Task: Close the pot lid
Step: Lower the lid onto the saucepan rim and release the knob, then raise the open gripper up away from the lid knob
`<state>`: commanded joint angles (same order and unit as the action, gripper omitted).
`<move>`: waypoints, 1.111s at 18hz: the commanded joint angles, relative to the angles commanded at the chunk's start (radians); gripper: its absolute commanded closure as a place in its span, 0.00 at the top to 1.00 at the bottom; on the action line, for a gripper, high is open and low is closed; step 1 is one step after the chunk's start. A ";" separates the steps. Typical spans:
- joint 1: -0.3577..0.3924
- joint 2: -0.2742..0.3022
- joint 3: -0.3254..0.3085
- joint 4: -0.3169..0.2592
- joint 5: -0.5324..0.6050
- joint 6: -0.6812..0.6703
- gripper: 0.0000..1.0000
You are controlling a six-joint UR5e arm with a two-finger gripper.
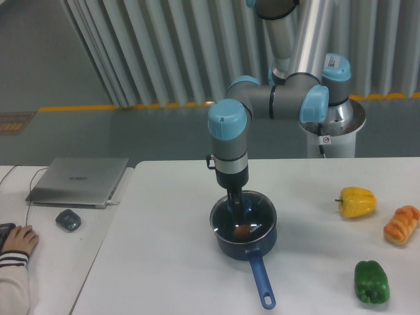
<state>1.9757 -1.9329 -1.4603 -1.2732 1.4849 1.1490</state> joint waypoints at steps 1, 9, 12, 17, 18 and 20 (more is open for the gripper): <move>0.002 0.003 0.002 -0.002 0.002 -0.002 1.00; 0.043 0.040 0.015 0.005 0.051 0.008 1.00; 0.055 0.049 0.006 0.006 0.051 0.047 1.00; 0.087 0.072 -0.003 -0.002 0.077 0.084 1.00; 0.092 0.078 -0.009 -0.003 0.077 0.101 1.00; 0.112 0.080 -0.012 -0.005 0.077 0.127 1.00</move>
<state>2.0876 -1.8531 -1.4726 -1.2778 1.5616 1.2762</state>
